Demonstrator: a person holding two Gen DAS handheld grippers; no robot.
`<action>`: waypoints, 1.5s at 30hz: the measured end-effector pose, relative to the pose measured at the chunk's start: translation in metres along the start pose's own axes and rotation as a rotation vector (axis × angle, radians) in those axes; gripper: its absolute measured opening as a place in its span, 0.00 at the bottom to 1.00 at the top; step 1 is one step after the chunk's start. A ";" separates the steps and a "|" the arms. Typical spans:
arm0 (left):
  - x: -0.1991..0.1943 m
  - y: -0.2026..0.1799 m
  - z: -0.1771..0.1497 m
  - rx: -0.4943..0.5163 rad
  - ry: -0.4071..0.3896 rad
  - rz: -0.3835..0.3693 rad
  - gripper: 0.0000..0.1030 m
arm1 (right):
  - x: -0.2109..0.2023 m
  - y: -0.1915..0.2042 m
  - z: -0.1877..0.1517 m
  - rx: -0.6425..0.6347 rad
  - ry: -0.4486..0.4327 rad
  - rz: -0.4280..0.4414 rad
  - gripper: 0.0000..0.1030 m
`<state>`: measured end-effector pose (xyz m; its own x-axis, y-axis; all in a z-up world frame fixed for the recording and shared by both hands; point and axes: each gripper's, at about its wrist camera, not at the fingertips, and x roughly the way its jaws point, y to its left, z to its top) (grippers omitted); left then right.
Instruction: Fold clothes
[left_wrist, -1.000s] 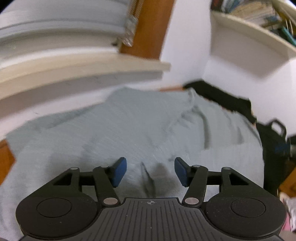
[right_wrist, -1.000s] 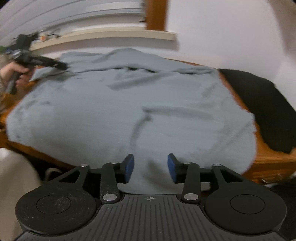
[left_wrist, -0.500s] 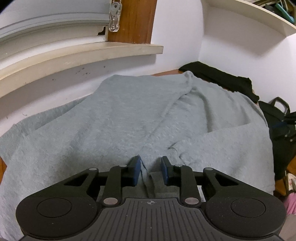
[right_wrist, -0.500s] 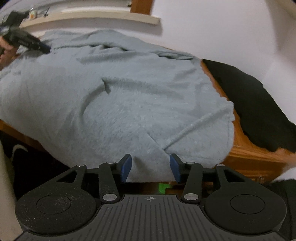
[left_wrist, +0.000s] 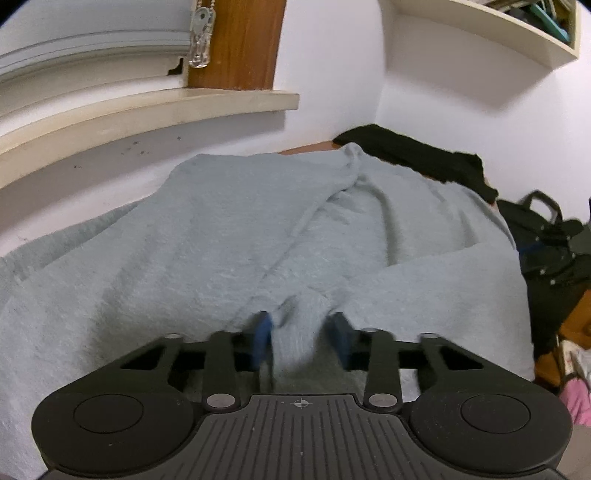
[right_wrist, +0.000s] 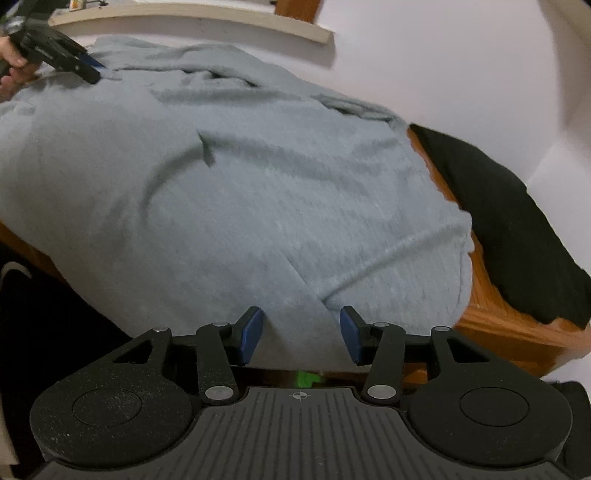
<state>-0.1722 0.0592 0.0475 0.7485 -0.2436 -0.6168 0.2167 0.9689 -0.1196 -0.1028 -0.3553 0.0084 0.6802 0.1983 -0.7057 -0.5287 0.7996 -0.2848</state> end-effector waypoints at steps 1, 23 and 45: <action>-0.002 -0.004 0.000 0.013 -0.010 0.013 0.18 | 0.001 -0.001 -0.002 0.004 0.002 0.002 0.46; -0.058 0.010 -0.023 -0.095 -0.169 -0.001 0.14 | 0.002 -0.014 -0.006 -0.065 0.003 0.061 0.32; -0.142 -0.036 0.040 -0.039 -0.511 -0.020 0.14 | -0.071 -0.048 0.047 -0.075 -0.200 -0.011 0.02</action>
<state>-0.2611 0.0570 0.1705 0.9575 -0.2427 -0.1561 0.2175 0.9625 -0.1622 -0.1018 -0.3815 0.1030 0.7691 0.3046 -0.5619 -0.5522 0.7593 -0.3442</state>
